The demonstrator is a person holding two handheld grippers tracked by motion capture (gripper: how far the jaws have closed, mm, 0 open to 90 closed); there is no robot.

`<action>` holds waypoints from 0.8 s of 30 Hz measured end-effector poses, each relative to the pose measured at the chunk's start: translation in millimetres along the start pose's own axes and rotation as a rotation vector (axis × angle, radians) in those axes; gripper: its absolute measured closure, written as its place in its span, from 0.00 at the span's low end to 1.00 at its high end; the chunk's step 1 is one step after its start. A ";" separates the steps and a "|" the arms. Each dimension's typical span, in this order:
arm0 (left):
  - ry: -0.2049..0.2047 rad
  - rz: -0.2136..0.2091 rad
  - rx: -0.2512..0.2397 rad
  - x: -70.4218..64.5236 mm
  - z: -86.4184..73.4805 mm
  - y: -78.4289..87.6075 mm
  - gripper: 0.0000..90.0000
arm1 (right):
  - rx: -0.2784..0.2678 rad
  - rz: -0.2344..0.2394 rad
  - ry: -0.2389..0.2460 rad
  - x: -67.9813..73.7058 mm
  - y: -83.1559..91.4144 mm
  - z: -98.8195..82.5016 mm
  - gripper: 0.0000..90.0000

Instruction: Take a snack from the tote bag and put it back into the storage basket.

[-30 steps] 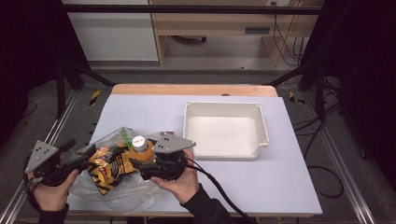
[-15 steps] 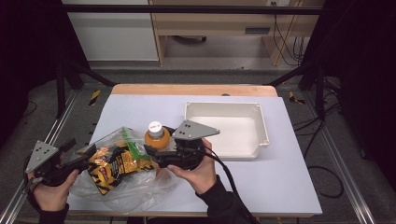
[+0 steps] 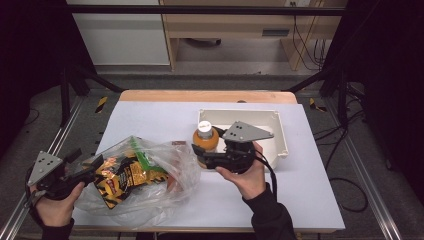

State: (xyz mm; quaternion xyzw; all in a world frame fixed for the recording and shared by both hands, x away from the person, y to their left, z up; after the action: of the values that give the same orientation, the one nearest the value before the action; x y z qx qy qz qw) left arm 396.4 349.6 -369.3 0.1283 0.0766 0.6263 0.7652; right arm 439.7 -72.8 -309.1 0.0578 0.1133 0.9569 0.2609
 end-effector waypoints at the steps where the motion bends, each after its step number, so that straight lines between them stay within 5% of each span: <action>1: -0.002 -0.001 0.001 -0.7 0.0 -0.2 0.27 | 0.002 -0.012 -0.001 -3.6 3.3 -1.7 0.34; 24: -0.010 -0.007 0.003 -4.7 -0.7 -1.8 0.27 | 0.045 -0.138 -0.073 -72.9 50.7 -54.1 0.34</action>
State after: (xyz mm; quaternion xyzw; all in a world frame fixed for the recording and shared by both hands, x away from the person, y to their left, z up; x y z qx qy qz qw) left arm 397.0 344.8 -370.7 0.1324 0.0743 0.6228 0.7675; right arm 468.3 -162.7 -352.7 0.0905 0.1288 0.9311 0.3290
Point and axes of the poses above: each handheld gripper's, and its own axes: y roughly backward along the jaws, z roughly out of its top, x roughly to its left, the point moved 1 cm from there along -y, roughly forward along the jaws, and after that the axes turned 7 degrees about z, right-handed, at the moved point
